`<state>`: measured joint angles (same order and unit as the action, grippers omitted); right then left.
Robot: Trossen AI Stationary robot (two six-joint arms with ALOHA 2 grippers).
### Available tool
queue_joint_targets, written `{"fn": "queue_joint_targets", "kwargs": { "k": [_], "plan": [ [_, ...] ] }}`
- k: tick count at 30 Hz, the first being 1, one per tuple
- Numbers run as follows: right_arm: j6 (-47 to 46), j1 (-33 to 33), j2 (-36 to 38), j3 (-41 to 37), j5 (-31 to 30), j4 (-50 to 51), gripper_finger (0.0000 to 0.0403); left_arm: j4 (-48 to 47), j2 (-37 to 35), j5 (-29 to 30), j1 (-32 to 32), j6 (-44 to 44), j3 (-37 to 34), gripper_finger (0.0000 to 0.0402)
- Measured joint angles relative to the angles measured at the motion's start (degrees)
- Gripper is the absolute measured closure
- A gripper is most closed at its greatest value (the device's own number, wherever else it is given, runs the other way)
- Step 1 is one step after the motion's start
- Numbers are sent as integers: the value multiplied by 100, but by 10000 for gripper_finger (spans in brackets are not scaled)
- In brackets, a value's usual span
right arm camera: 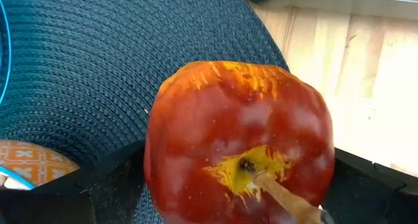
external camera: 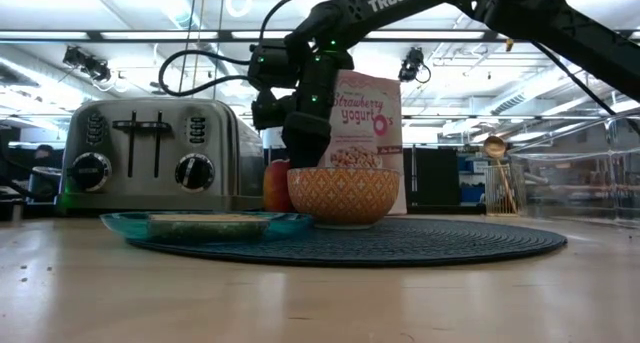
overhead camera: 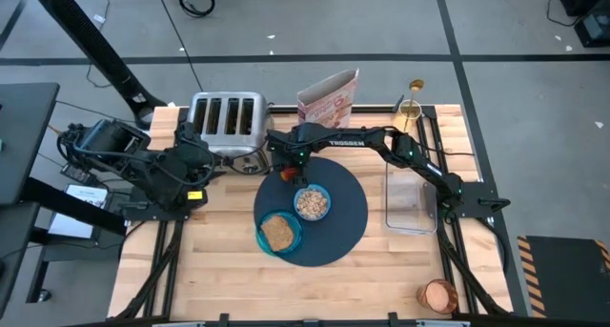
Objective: Arrange a breakfast setting
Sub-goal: Put the red apple on the blue table mat to the top left of the blue bowl, then put the orange cup on the blue table table mat to the right of the red apple
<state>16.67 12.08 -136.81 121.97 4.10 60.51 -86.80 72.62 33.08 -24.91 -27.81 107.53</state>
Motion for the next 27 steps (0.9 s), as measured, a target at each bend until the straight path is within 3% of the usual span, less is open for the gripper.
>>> {"fn": "queue_joint_targets", "kwargs": {
  "k": [6,27],
  "plan": [
    [-24,0,4,41,0,50,10,0,0,0,0,-4,0,235],
    [-223,-2,148,1268,2,714,11,0,0,0,-2,-2,0,235]
  ]
}}
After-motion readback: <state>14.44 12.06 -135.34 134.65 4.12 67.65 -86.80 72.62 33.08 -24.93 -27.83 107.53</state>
